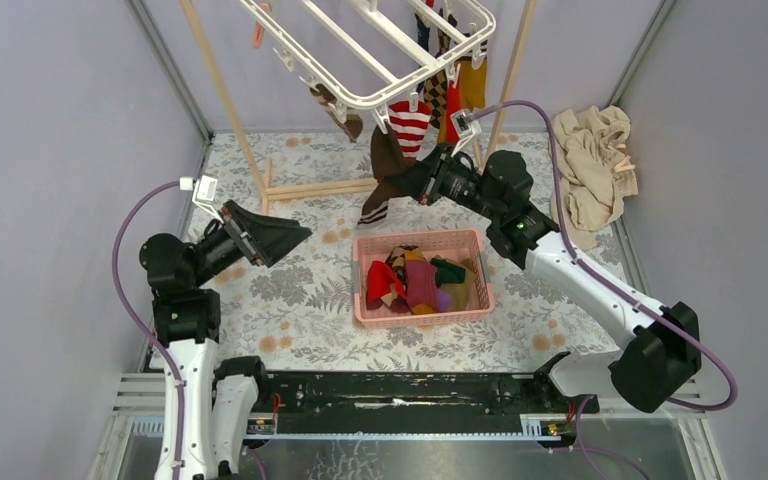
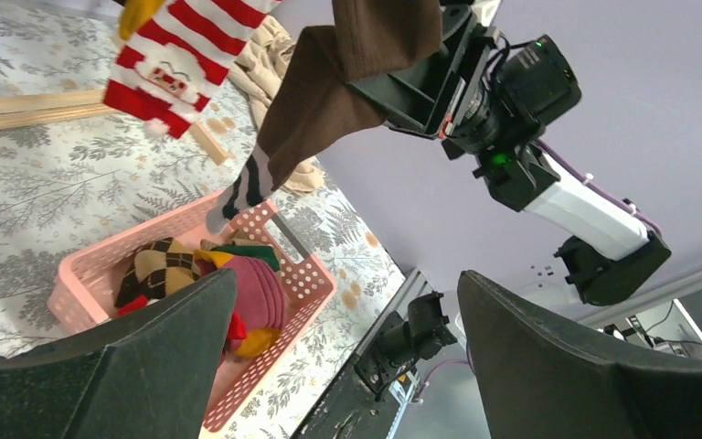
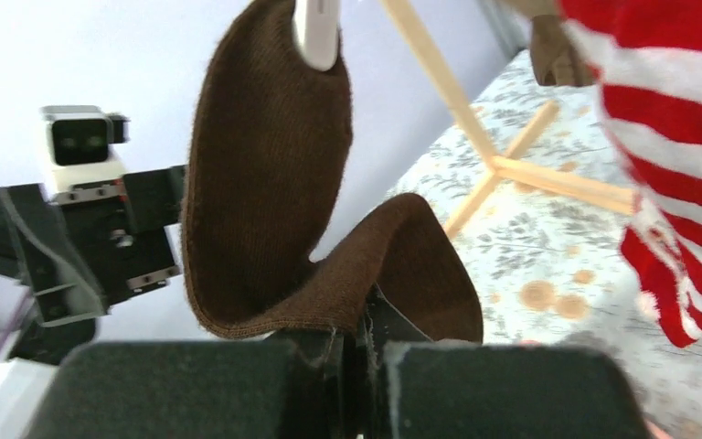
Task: Remove the socks clipped to the hanger
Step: Remove the sock from the hanger.
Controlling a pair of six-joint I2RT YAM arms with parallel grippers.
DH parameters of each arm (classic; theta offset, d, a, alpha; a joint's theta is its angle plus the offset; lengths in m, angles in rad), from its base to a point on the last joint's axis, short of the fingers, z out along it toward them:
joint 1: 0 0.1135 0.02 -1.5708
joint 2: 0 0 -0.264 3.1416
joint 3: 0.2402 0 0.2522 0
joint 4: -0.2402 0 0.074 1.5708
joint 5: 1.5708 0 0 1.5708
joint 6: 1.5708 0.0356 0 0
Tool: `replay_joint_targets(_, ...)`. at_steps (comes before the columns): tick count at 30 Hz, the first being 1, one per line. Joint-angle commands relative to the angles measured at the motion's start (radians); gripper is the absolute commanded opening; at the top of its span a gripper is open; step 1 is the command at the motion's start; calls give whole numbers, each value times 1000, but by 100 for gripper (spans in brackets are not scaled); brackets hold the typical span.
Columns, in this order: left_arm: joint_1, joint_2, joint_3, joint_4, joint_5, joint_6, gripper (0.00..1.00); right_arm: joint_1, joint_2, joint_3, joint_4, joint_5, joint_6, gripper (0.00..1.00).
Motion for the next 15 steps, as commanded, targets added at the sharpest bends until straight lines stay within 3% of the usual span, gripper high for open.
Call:
replay_joint_targets(1,-46,-34,-49,147,-28,-41,99,-10,18,40,187,-184,178,0)
replay_joint_targets(7,-162,-27,-142,278,-114,-45,99,-12,71,29,359,-259,351,0)
replay_joint_targets(15,-460,102,-80,102,-404,247,99,-12,79,40,344,-264,363,0)
